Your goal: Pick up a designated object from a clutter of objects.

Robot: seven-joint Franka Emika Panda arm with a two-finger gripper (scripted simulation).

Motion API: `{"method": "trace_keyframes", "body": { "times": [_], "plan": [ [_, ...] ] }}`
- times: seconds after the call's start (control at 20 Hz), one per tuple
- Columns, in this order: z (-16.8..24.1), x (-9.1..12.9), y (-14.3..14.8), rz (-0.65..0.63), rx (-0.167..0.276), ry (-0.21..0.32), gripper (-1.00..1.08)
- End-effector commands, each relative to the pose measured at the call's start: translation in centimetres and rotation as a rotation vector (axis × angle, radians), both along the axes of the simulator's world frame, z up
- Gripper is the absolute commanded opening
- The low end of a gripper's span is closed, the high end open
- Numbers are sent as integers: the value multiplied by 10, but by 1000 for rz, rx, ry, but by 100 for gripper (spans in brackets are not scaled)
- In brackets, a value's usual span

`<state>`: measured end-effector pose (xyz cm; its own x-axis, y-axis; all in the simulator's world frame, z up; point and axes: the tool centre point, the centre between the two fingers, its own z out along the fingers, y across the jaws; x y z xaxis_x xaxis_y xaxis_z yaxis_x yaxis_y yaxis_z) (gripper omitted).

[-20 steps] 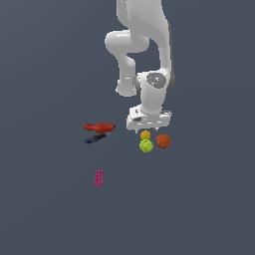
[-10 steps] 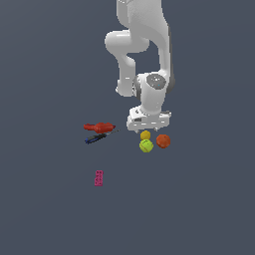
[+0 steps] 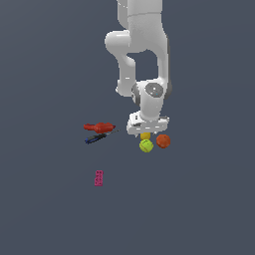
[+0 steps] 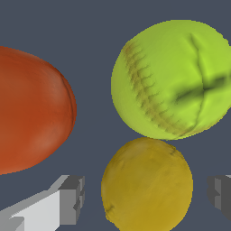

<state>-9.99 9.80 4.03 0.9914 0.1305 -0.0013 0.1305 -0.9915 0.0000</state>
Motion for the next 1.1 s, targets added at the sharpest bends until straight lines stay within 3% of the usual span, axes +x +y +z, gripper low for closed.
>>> {"method": "trace_keyframes", "body": {
  "times": [0.0, 0.2, 0.25, 1.05],
  "plan": [
    [-7, 0, 0, 0, 0, -1, 100],
    [-11, 0, 0, 0, 0, -1, 100],
    [-11, 0, 0, 0, 0, -1, -100],
    [-2, 4, -4, 1, 0, -2, -100]
  ]
}}
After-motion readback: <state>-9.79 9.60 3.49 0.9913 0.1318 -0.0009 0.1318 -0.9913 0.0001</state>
